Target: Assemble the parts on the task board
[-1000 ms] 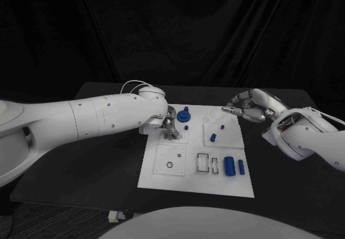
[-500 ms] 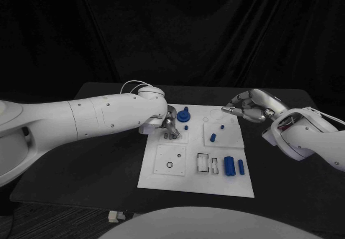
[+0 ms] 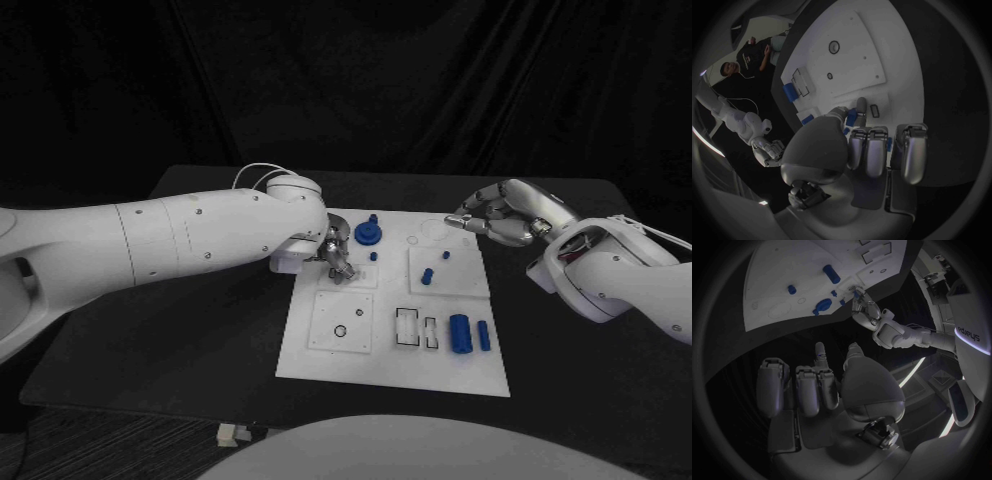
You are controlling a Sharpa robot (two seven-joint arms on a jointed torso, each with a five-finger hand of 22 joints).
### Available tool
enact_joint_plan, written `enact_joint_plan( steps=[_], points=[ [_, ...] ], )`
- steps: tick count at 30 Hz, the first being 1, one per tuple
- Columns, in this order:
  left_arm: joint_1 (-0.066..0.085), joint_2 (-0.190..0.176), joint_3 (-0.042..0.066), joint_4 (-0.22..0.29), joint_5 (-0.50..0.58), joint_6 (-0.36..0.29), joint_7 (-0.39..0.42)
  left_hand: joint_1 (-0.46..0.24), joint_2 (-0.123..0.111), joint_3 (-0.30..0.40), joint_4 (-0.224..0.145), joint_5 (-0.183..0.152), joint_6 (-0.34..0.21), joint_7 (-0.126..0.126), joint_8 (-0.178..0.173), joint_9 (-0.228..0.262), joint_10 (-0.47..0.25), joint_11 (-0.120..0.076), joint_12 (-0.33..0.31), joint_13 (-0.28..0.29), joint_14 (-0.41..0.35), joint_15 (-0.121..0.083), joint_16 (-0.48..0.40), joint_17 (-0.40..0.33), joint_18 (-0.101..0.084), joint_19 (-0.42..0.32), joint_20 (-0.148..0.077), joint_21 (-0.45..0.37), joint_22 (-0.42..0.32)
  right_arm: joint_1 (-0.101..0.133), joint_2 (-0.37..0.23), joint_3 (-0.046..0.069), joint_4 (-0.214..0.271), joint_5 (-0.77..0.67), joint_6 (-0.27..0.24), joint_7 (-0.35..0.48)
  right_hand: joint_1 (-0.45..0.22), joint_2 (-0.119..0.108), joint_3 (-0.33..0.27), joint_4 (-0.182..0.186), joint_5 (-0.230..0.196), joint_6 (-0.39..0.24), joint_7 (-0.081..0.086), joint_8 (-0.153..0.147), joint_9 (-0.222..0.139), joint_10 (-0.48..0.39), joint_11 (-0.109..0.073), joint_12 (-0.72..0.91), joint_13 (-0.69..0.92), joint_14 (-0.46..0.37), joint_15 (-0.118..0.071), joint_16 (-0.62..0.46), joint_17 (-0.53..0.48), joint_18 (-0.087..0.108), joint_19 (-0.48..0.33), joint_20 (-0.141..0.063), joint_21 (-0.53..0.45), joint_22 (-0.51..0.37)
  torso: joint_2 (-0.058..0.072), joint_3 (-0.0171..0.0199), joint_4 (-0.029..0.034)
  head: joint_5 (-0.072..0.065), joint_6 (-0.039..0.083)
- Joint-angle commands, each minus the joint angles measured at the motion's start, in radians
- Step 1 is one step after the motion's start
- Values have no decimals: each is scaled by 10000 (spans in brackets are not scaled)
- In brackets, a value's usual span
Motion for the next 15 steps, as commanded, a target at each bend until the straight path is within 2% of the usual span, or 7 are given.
enact_joint_plan(
  steps=[1,8,15],
  points=[
    [132,-5,16,-3,1007,762,-457,-42,-106,97,3,-89,8,3,49,19,1072,-42,-5,2620,1021,19,26,2634,137,492,26,-69,2120,-23,-2,7,17,-56,106,-210,77,25,-61,-2,56,37,-10,-32,-16,1043,60,35,2635,1060,54,20,2611,69,111,56,-56,2014,1,0,4,21,-2],
    [220,184,16,-421,1487,1246,-765,-61,-94,128,18,-120,-2,7,52,26,1072,-40,-5,2620,1021,18,26,2634,135,496,24,-66,2125,-23,13,7,26,-56,146,-225,84,30,-66,-6,58,38,-10,-32,-17,1043,60,35,2635,1059,53,18,2607,69,111,56,-57,2014,-18,-1,2,32,-2],
    [231,466,16,-866,1580,1289,-823,-99,-84,152,41,-152,5,9,62,36,1072,-40,-5,2620,1021,17,26,2634,128,517,21,-46,2144,-23,23,7,22,-56,179,-224,84,30,-66,-6,58,38,-10,-32,-17,1043,60,35,2635,1059,53,18,2607,69,111,56,-57,2014,-2,1,-5,45,-2]
  ],
)
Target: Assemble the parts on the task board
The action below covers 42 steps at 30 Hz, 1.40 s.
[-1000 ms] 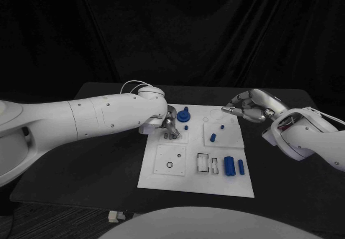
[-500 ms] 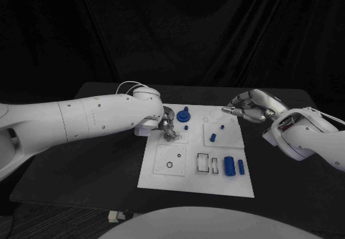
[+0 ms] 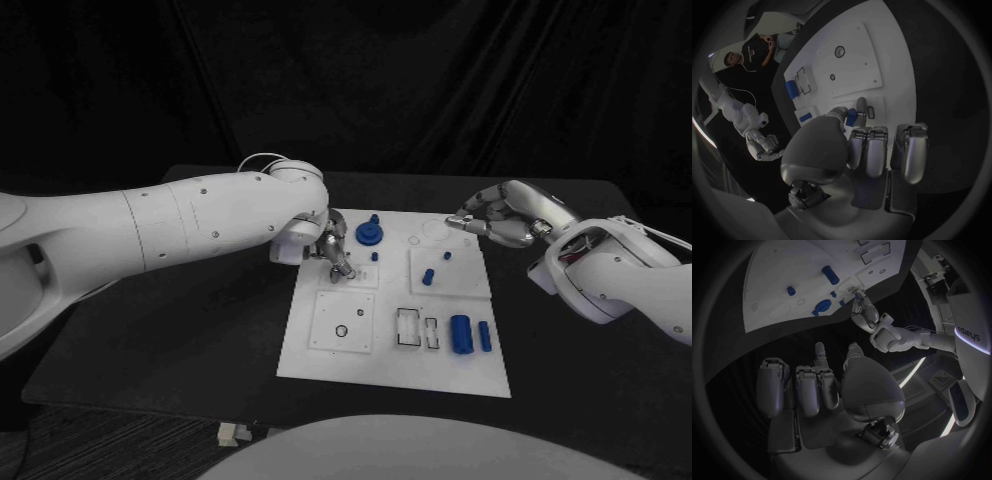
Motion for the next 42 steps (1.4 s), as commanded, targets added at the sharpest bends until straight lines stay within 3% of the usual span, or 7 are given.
enact_joint_plan(
  steps=[1,9,26,32,42],
  points=[
    [23,145,9,-177,410,392,-178,-65,-45,74,14,-54,8,7,64,10,1072,-40,-5,2620,1021,16,26,2635,125,528,21,4,2155,-22,5,7,17,-56,97,-180,84,31,-67,-6,58,37,-10,-33,-9,1043,60,35,2634,1059,53,18,2608,69,111,56,-57,2015,11,0,-5,-2,-2],
    [-75,478,7,-548,428,393,-130,-371,-50,195,46,-677,-59,29,63,52,1072,-24,-5,2620,1021,22,26,2635,136,502,18,-39,2133,-22,0,7,20,-56,108,-167,95,37,-72,-11,62,39,-10,-33,-10,1043,60,35,2634,1058,53,16,2604,70,109,55,-62,2014,20,-2,-4,-22,-2],
    [-180,478,5,-461,419,-526,-58,-532,-46,236,50,-851,-227,84,-16,35,1072,17,-5,2620,1021,50,26,2635,147,476,36,-76,2111,-25,3,7,3,-56,121,-161,101,40,-75,-13,65,40,-11,-33,-10,1043,60,35,2634,1059,53,18,2608,68,113,55,-55,2016,15,-3,-3,8,-2],
    [-269,393,4,-232,-442,-930,-8,-620,-19,252,58,-979,-251,100,-23,37,1072,33,-5,2620,1021,64,26,2635,140,496,49,-58,2130,-26,-8,7,7,-56,132,-168,118,45,-81,-17,69,42,-11,-33,-11,1043,59,35,2634,1056,53,13,2596,75,99,55,-82,2007,8,0,0,11,-2],
    [-369,331,3,-145,-847,-895,-38,-703,-9,258,57,-1078,-205,88,8,54,1072,28,-5,2620,1021,63,26,2635,134,517,54,-42,2147,-41,-14,7,8,-56,154,-183,123,47,-83,-18,71,44,-11,-33,-11,1043,59,35,2634,1055,53,11,2591,75,99,55,-82,2007,15,-2,-2,24,-2]
  ],
)
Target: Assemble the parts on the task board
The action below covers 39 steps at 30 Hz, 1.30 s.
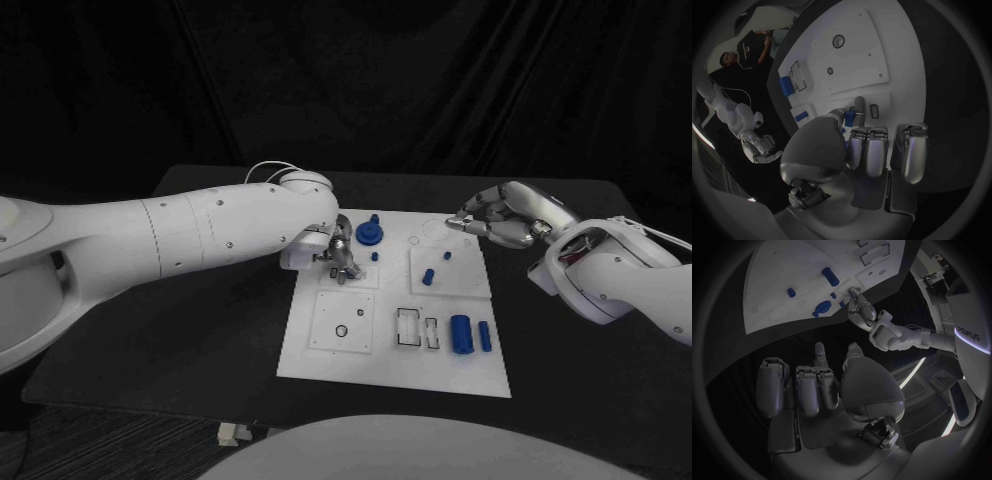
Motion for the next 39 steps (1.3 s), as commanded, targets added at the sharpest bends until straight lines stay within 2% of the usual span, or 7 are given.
enact_joint_plan(
  steps=[1,10,12,14,18,39],
  points=[
    [-55,-5,-6,21,-389,-100,69,-143,-18,63,3,-81,-21,-27,-27,-8,1075,29,-5,2619,1021,62,26,2635,133,521,55,0,2151,-38,-10,7,13,-55,60,-166,82,6,-56,10,29,44,-11,-33,-13,1043,58,35,2631,1055,53,11,2590,75,99,55,-35,2012,6,-2,-2,20,-2],
    [-82,-4,-6,-30,-419,-1,13,-217,-43,50,1,-221,-21,-28,-24,-3,1075,27,-5,2619,1021,60,26,2635,138,513,55,-15,2142,-103,-6,7,-1,-55,83,-162,93,9,-60,8,33,47,-12,-32,-13,1043,58,35,2631,1055,53,12,2593,75,97,55,-38,2011,7,0,2,20,-2],
    [-89,1,-7,-53,-421,26,8,-280,-45,42,1,-351,-21,-28,-23,0,1075,27,-5,2619,1021,59,26,2635,137,518,56,-14,2146,-115,-9,7,-3,-55,89,-163,93,9,-60,8,33,47,-12,-32,-13,1043,58,35,2631,1055,53,12,2593,75,97,55,-38,2011,7,-1,0,16,-2],
    [-94,5,-7,-64,-422,60,8,-387,-54,15,0,-639,-18,-25,-19,5,1075,29,-5,2619,1021,60,26,2635,138,517,57,-23,2145,-121,-12,7,-2,-55,92,-165,103,12,-62,5,39,48,-12,-32,-14,1043,58,35,2631,1053,52,8,2584,79,89,55,-54,2005,6,0,-1,14,-2],
    [-107,16,-7,-81,-423,125,21,-457,-58,-8,5,-786,-13,-23,-15,8,1075,31,-5,2619,1021,63,26,2635,141,512,58,-33,2140,-128,-15,7,0,-56,92,-170,112,13,-63,2,43,50,-13,-32,-14,1043,58,35,2631,1054,52,9,2587,79,89,54,-54,2006,5,2,-1,2,-2],
    [-149,105,-7,-149,-424,424,191,-828,-108,-179,24,-1202,-49,12,-49,-9,1075,63,-5,2619,1021,87,26,2635,155,476,76,-91,2112,-136,-14,7,0,-56,93,-193,175,21,-72,-11,87,54,-14,-33,-16,1043,56,35,2631,1053,50,8,2585,80,87,53,-61,2004,5,3,0,6,-2]
  ],
)
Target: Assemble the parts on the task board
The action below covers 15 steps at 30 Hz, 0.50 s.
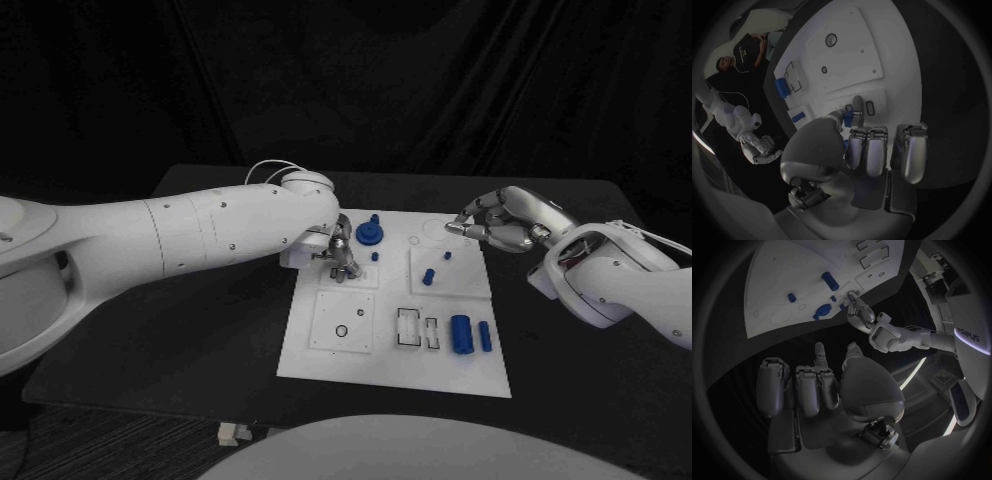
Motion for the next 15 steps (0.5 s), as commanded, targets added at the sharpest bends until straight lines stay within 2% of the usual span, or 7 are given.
enact_joint_plan(
  steps=[1,15],
  points=[
    [-101,24,-45,3,-18,268,150,-117,-1,-75,16,-83,-43,11,-72,-37,1075,63,-5,2619,1057,54,26,2635,154,478,78,-49,2115,-26,-12,7,7,-56,36,-169,92,26,-72,-10,12,54,-14,-33,-17,1043,56,35,2634,1054,50,8,2586,81,87,53,-62,1999,0,-1,2,-7,-2],
    [-107,-3,-45,54,-18,312,242,-88,-69,-103,-32,-160,-70,9,-89,-43,1075,65,-5,2619,1057,59,26,2635,166,448,84,-89,2089,-29,-4,7,2,-56,44,-206,116,31,-75,-12,37,53,-14,-35,-18,1043,55,35,2634,1053,49,8,2585,83,83,52,-71,1997,-3,-1,2,1,-2]
  ],
)
